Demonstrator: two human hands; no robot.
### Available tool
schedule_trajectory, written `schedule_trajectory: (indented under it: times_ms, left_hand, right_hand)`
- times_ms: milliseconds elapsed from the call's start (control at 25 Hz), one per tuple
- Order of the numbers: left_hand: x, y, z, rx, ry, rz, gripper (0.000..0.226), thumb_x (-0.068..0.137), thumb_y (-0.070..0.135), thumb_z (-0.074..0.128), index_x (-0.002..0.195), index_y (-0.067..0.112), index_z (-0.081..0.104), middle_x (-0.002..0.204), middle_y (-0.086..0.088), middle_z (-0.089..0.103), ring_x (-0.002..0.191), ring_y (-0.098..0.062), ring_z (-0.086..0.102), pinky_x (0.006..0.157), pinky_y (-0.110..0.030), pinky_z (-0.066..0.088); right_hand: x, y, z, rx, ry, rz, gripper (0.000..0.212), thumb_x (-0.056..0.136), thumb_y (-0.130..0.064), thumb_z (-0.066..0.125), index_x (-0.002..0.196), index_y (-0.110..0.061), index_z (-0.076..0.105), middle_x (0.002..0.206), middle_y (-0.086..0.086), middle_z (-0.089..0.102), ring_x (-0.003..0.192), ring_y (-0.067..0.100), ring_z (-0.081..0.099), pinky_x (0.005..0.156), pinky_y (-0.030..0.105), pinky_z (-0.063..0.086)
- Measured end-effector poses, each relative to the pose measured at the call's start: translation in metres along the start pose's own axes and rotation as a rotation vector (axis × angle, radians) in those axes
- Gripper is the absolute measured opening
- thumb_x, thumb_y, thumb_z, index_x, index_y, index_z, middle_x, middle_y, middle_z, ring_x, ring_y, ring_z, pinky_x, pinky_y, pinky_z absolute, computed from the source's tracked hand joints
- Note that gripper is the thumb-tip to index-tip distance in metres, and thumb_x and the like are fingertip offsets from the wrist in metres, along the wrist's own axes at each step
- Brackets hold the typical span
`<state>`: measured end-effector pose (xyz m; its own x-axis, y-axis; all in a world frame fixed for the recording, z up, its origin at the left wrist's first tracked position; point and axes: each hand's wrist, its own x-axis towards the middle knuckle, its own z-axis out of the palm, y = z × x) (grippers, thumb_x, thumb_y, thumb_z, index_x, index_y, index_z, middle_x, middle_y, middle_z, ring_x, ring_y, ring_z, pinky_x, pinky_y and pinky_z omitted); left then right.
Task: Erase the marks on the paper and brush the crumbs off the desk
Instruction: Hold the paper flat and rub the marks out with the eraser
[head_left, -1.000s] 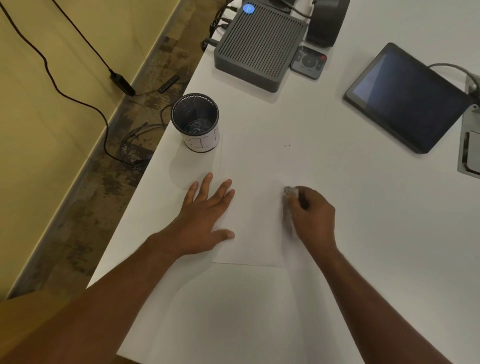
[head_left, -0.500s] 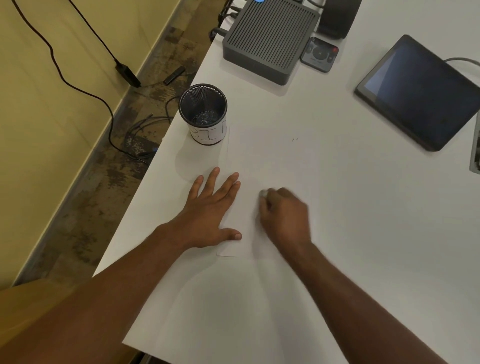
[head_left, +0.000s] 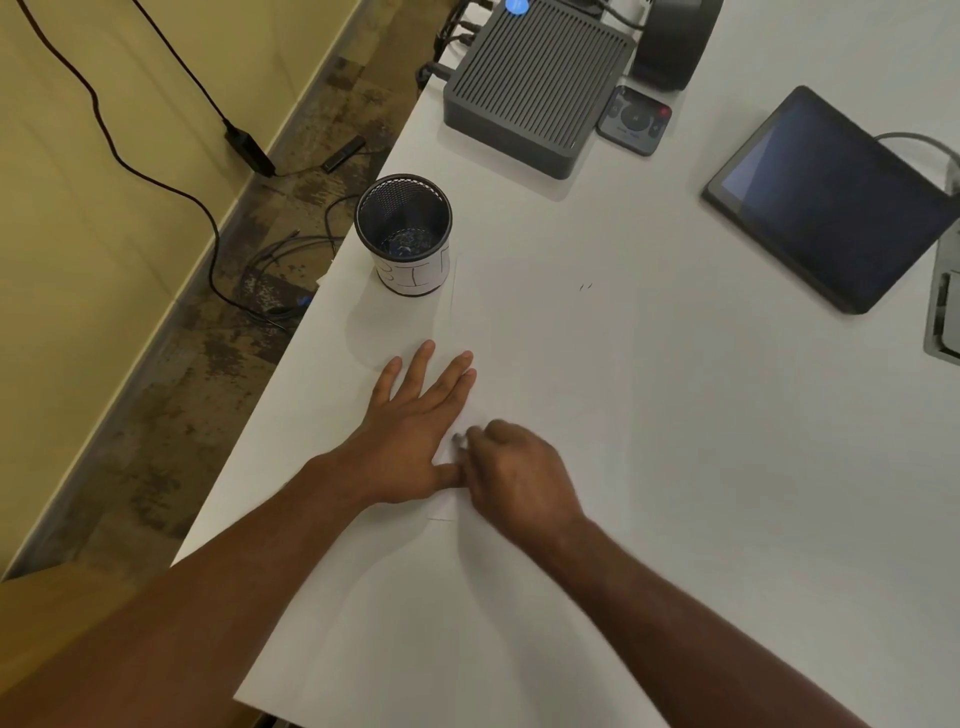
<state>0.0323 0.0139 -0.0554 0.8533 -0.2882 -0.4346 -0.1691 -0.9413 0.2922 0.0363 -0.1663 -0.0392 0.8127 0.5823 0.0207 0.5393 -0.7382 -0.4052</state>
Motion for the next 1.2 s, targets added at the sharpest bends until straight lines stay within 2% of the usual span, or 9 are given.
schedule_trajectory:
  times_ms: [200, 360, 560, 640, 760, 840, 960, 1120, 1200]
  left_hand:
    - [0.001, 0.001, 0.0, 0.021, -0.012, -0.014, 0.113, 0.082, 0.084, 0.039, 0.155, 0.024, -0.024, 0.158, 0.01, -0.039, 0.141, -0.022, -0.044, 0.119, -0.051, -0.019]
    - [0.0, 0.0, 0.0, 0.024, -0.006, 0.001, 0.112, 0.083, 0.084, 0.036, 0.155, 0.023, -0.023, 0.158, 0.009, -0.039, 0.142, -0.023, -0.043, 0.12, -0.052, -0.017]
    - [0.001, 0.001, -0.001, 0.024, -0.023, -0.011, 0.113, 0.082, 0.084, 0.038, 0.154, 0.025, -0.025, 0.156, 0.011, -0.042, 0.141, -0.023, -0.045, 0.119, -0.051, -0.02]
    - [0.001, 0.001, -0.001, 0.027, -0.023, -0.014, 0.113, 0.082, 0.084, 0.038, 0.153, 0.025, -0.026, 0.155, 0.011, -0.044, 0.14, -0.023, -0.046, 0.119, -0.051, -0.02]
    - [0.0, 0.0, 0.0, 0.048, -0.022, -0.004, 0.112, 0.082, 0.085, 0.034, 0.153, 0.024, -0.027, 0.155, 0.011, -0.044, 0.141, -0.024, -0.045, 0.119, -0.052, -0.019]
    - [0.001, -0.001, 0.001, 0.04, -0.019, 0.0, 0.112, 0.081, 0.086, 0.033, 0.155, 0.024, -0.024, 0.156, 0.011, -0.042, 0.142, -0.024, -0.043, 0.119, -0.052, -0.017]
    - [0.002, -0.001, 0.002, 0.045, -0.017, -0.003, 0.112, 0.079, 0.087, 0.03, 0.155, 0.024, -0.022, 0.156, 0.012, -0.042, 0.143, -0.024, -0.041, 0.12, -0.053, -0.016]
    - [0.001, -0.001, 0.0, 0.06, -0.036, -0.017, 0.112, 0.077, 0.088, 0.026, 0.152, 0.025, -0.03, 0.153, 0.012, -0.047, 0.14, -0.024, -0.045, 0.119, -0.052, -0.019]
    - [0.002, 0.0, 0.0, 0.05, -0.036, -0.017, 0.112, 0.076, 0.088, 0.025, 0.152, 0.025, -0.028, 0.153, 0.012, -0.046, 0.14, -0.024, -0.045, 0.118, -0.051, -0.02]
  right_hand:
    - [0.025, 0.06, -0.033, -0.105, 0.261, 0.397, 0.032, 0.09, -0.017, 0.062, 0.06, -0.014, 0.054, 0.055, 0.003, 0.048, 0.048, 0.026, 0.049, 0.048, 0.025, 0.028]
    - [-0.012, 0.004, 0.0, -0.051, 0.022, 0.017, 0.013, 0.084, -0.016, 0.066, 0.073, -0.012, 0.06, 0.064, 0.004, 0.054, 0.055, 0.026, 0.051, 0.047, 0.029, 0.039]
    - [0.023, 0.091, -0.047, -0.171, 0.271, 0.445, 0.036, 0.094, -0.022, 0.057, 0.059, -0.014, 0.053, 0.055, 0.004, 0.05, 0.05, 0.029, 0.052, 0.047, 0.029, 0.033]
    - [0.021, 0.071, -0.043, -0.137, 0.243, 0.423, 0.031, 0.092, -0.019, 0.06, 0.061, -0.013, 0.055, 0.057, 0.005, 0.052, 0.051, 0.03, 0.053, 0.046, 0.029, 0.033]
    - [-0.009, 0.014, -0.005, -0.037, 0.069, 0.099, 0.02, 0.091, -0.019, 0.059, 0.072, -0.014, 0.06, 0.063, 0.004, 0.055, 0.054, 0.028, 0.053, 0.047, 0.027, 0.031]
    - [0.001, 0.04, -0.012, -0.047, 0.062, 0.189, 0.025, 0.093, -0.023, 0.057, 0.069, -0.015, 0.06, 0.063, 0.003, 0.055, 0.055, 0.027, 0.054, 0.047, 0.028, 0.033]
    - [0.021, 0.075, -0.036, -0.111, 0.259, 0.408, 0.034, 0.092, -0.02, 0.059, 0.059, -0.014, 0.052, 0.055, 0.002, 0.047, 0.047, 0.027, 0.049, 0.046, 0.027, 0.032]
    - [0.007, 0.041, -0.018, -0.099, 0.126, 0.189, 0.027, 0.09, -0.019, 0.064, 0.063, -0.013, 0.058, 0.058, 0.004, 0.053, 0.048, 0.028, 0.052, 0.046, 0.026, 0.028]
    - [0.018, 0.068, -0.03, -0.09, 0.145, 0.318, 0.031, 0.09, -0.02, 0.063, 0.06, -0.013, 0.056, 0.056, 0.004, 0.051, 0.048, 0.028, 0.052, 0.045, 0.027, 0.034]
